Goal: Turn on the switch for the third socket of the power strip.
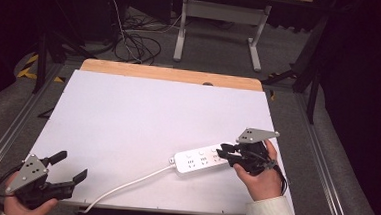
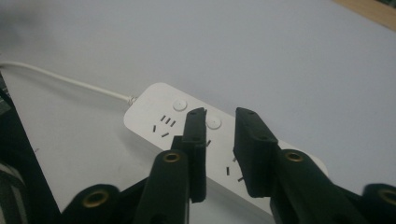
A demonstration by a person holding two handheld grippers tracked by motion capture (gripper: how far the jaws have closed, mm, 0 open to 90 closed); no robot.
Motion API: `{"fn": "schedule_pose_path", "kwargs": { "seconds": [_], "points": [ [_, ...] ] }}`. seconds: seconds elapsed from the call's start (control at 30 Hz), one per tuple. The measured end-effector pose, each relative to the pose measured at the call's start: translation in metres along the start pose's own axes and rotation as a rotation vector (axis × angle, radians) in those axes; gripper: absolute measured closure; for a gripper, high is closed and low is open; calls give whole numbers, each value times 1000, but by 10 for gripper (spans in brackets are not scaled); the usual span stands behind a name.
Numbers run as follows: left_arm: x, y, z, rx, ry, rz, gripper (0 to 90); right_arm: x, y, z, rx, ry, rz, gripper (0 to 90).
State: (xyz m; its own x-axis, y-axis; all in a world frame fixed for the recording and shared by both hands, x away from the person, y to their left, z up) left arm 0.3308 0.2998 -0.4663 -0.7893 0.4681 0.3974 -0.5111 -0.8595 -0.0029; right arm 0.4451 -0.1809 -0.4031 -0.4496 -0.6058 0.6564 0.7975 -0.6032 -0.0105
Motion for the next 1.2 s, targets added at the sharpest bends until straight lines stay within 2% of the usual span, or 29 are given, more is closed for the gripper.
{"fn": "schedule_pose_path", "kwargs": {
  "seconds": [0.3,0.9,1.2],
  "points": [
    [0,0,0,1,0,-1,147,-14,14,3,-41,-80,-36,899],
    [0,-1,0,2,-4,-2,148,-51,25,5,-14,-207,-81,900],
    [1,-1,0,1,-7,-2,148,-66,30,3,-9,-251,-91,900]
  ]
}}
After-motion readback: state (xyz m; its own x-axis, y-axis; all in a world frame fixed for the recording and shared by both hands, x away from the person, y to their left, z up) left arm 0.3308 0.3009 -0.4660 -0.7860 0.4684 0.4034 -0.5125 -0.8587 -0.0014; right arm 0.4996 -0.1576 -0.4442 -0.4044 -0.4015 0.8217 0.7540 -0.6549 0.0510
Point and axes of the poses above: each handheld gripper's, and its own axes: x roughly backward along the jaws, z roughly out of its top, y roughly to its right, the point moved 3 cm from there along -x, roughly forward along the jaws, and after that the axes turned 1 degree about z, right-handed, at the moved point
